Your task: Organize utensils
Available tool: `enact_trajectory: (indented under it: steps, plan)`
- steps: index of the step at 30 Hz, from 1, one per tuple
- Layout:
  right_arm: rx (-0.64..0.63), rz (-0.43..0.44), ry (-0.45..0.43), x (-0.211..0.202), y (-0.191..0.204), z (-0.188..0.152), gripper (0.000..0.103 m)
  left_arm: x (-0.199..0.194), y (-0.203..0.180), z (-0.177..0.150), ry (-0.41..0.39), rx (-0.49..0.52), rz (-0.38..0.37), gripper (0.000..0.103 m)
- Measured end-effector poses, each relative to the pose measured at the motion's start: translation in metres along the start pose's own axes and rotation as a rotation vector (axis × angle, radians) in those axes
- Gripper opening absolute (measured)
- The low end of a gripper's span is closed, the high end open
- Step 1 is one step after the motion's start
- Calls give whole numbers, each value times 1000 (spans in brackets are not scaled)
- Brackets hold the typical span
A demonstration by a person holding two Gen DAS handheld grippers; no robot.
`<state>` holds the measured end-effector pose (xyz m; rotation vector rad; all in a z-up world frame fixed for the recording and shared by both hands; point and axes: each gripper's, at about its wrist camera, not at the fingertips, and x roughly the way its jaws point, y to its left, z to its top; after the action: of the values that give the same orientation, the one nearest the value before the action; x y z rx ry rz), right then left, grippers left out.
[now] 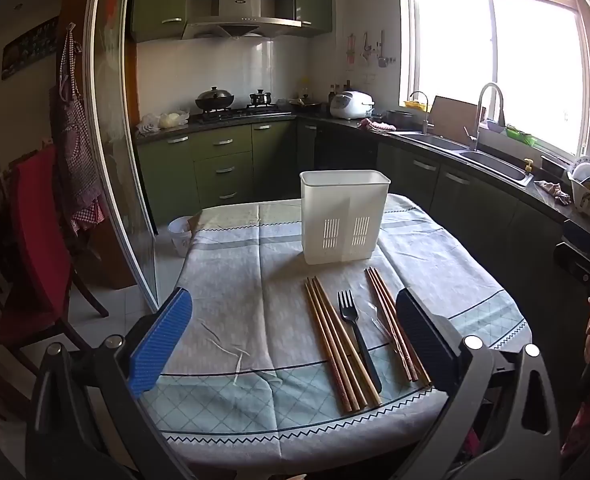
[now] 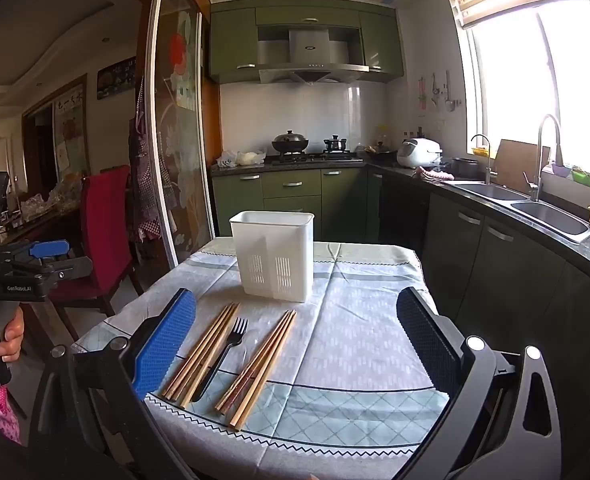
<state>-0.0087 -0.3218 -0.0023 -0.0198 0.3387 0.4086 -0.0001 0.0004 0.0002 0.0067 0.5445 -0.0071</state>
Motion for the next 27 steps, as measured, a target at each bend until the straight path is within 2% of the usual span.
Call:
enact_trajectory:
  steps: [27]
  plan:
    - [5,1,4,1,0,-1,99,-2,3,-1,-1,0,6,97]
